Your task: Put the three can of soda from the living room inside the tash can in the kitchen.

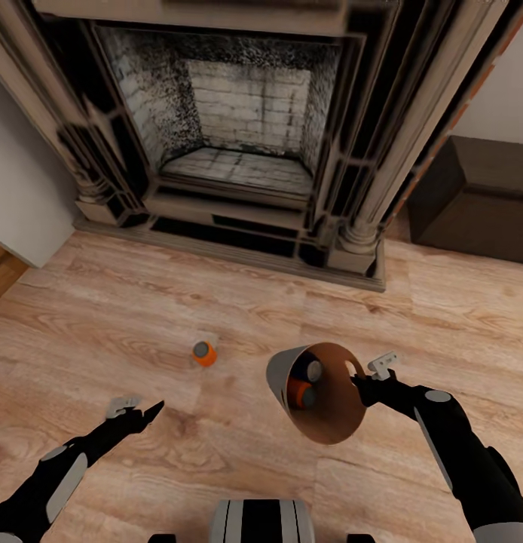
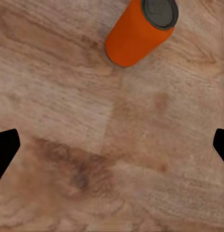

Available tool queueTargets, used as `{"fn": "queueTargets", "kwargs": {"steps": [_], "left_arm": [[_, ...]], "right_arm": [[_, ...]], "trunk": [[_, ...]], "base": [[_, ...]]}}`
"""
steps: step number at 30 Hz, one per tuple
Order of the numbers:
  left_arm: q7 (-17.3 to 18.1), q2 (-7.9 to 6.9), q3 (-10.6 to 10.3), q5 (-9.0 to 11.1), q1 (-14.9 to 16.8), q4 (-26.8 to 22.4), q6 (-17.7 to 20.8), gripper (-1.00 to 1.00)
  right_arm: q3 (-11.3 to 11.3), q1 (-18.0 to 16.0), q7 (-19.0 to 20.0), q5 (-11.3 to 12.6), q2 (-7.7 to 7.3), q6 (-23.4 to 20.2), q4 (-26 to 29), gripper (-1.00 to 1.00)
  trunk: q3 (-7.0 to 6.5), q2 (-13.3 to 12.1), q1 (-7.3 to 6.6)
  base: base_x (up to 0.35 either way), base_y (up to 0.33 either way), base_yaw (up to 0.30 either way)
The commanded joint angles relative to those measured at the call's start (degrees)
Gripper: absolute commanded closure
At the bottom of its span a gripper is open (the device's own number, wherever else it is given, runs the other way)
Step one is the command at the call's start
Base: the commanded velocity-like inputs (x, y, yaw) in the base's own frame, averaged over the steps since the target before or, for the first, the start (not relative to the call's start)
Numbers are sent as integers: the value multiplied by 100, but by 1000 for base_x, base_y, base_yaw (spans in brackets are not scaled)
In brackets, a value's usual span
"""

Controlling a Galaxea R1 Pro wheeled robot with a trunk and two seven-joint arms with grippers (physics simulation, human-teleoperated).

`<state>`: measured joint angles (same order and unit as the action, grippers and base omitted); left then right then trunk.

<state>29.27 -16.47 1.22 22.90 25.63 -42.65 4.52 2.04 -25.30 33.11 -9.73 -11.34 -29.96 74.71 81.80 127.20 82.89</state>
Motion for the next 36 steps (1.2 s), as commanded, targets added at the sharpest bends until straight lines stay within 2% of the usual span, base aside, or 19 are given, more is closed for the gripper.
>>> {"fn": "queueTargets", "kwargs": {"steps": [1, 2, 6, 14, 21, 27, 30, 33, 34, 36], "left_arm": [[0, 5, -56, 0, 0, -10, 11, -100], [-7, 10, -194, 1, 2, -12, 18, -100], [-20, 11, -391, 5, -1, -12, -16, -100], [-18, 17, -443, -2, 0, 2, -29, -100], [-29, 21, -460, -4, -3, 19, -30, -100], [-77, 25, -731, 1, -1, 11, -42, -100], [-236, 28, -801, 0, 1, -12, -12, -100], [-517, 26, -963, 3, 3, -41, 109, -100], [-729, 31, -1060, 4, 13, -65, 421, -100], [-895, 34, -1099, 4, 30, -149, 703, -100]], "right_arm": [[74, -1, 28, 99, 1, -33, 5, 100], [173, -1, 32, 101, 5, -35, 7, 100], [256, -1, 36, 103, 34, -36, 5, 100], [276, -1, 37, 106, 52, -37, 2, 100], [265, 0, 33, 99, 83, -36, 0, 100], [257, -1, 9, 98, 101, -37, 0, 100], [260, -1, -11, 94, 154, -37, 0, 100], [265, -1, -20, 89, 175, -41, 0, 100], [277, -1, -20, 81, 177, -52, 0, 100], [291, -1, -13, 77, 175, -61, 3, 100]], "trunk": [[-3, 0, 0], [-7, 0, 0], [-21, 0, 0], [-54, 0, 0], [-64, 0, 0], [-65, 0, 0], [-65, 0, 0], [-65, 0, 0], [-65, 0, 0], [-65, 0, 0]], "base": [[236, 220, -242], [230, 237, -243], [225, 247, -244], [180, 273, -239], [83, 283, -74], [32, 147, -7], [128, -30, -1], [74, -12, 0], [30, -5, 0], [21, -3, -8]]}}
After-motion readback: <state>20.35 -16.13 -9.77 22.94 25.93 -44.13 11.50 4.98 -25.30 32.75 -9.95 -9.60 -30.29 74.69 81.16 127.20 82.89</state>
